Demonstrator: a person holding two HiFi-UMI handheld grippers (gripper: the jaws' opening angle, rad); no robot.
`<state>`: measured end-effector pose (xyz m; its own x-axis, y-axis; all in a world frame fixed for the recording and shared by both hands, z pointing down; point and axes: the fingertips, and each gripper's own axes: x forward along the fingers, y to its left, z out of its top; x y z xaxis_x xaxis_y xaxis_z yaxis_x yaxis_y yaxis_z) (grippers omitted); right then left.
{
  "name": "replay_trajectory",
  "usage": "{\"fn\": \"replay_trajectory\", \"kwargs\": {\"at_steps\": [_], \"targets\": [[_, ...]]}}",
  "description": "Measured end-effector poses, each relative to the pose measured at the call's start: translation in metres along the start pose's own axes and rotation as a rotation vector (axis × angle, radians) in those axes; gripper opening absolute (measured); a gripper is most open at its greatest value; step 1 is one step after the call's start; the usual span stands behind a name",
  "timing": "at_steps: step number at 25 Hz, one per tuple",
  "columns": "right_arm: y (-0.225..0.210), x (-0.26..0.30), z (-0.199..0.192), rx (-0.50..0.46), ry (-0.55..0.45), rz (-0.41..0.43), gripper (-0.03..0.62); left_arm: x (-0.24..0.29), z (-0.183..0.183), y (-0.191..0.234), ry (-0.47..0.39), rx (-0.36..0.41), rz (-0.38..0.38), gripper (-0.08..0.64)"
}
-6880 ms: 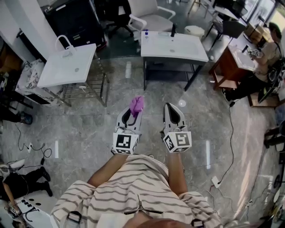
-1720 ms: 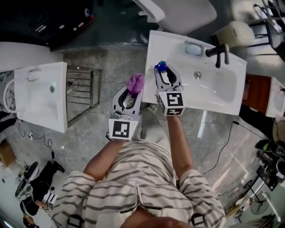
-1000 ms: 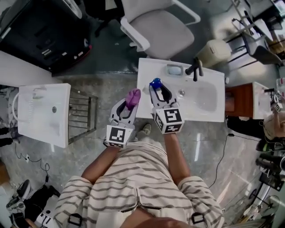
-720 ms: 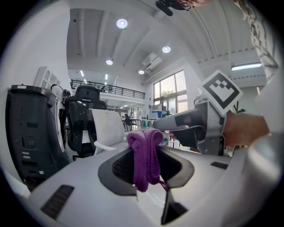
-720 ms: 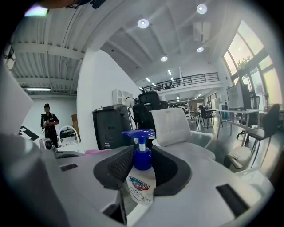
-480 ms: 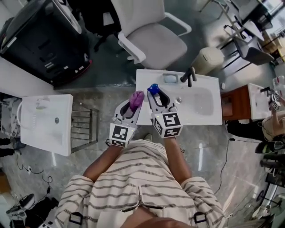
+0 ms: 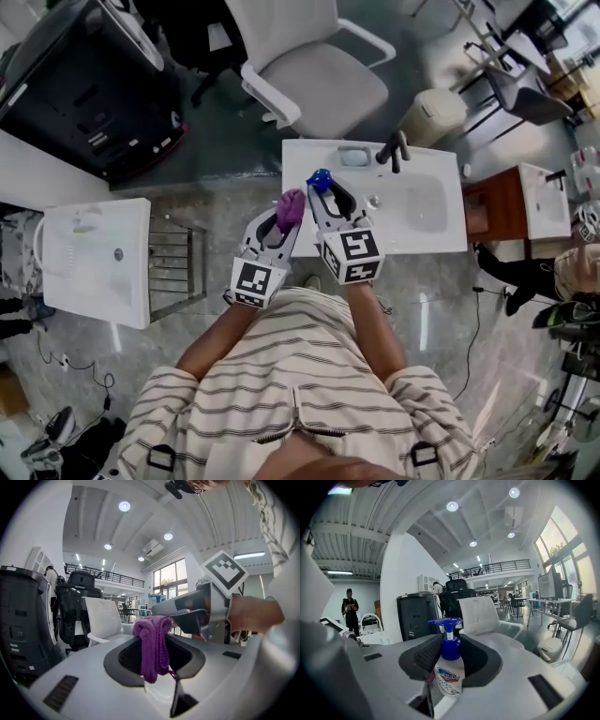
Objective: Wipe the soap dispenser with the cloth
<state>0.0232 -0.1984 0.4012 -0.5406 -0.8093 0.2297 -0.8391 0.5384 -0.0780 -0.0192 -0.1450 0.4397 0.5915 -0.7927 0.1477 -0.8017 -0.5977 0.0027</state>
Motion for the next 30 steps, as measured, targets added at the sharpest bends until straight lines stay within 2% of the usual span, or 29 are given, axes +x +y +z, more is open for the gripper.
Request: {"fn": "replay_trajectory", "kwargs": {"at_steps": [5, 12, 30], "targets": [[0.005, 0.000, -0.002, 0.004, -0.001, 0.017, 0.133, 0.002, -0.003, -0.019, -0.004, 0.030, -0.058, 0.118], [0.012, -0.003, -0.001, -0.001, 0.002, 0.018, 0.133, 0.004, -0.005, -0.027, -0.005, 0.040, -0.088, 0.118], [0.021, -0.016, 0.000, -0.018, 0.005, 0.007, 0.133, 0.020, -0.017, -0.059, -0.009, 0.134, -0.227, 0.120]]}}
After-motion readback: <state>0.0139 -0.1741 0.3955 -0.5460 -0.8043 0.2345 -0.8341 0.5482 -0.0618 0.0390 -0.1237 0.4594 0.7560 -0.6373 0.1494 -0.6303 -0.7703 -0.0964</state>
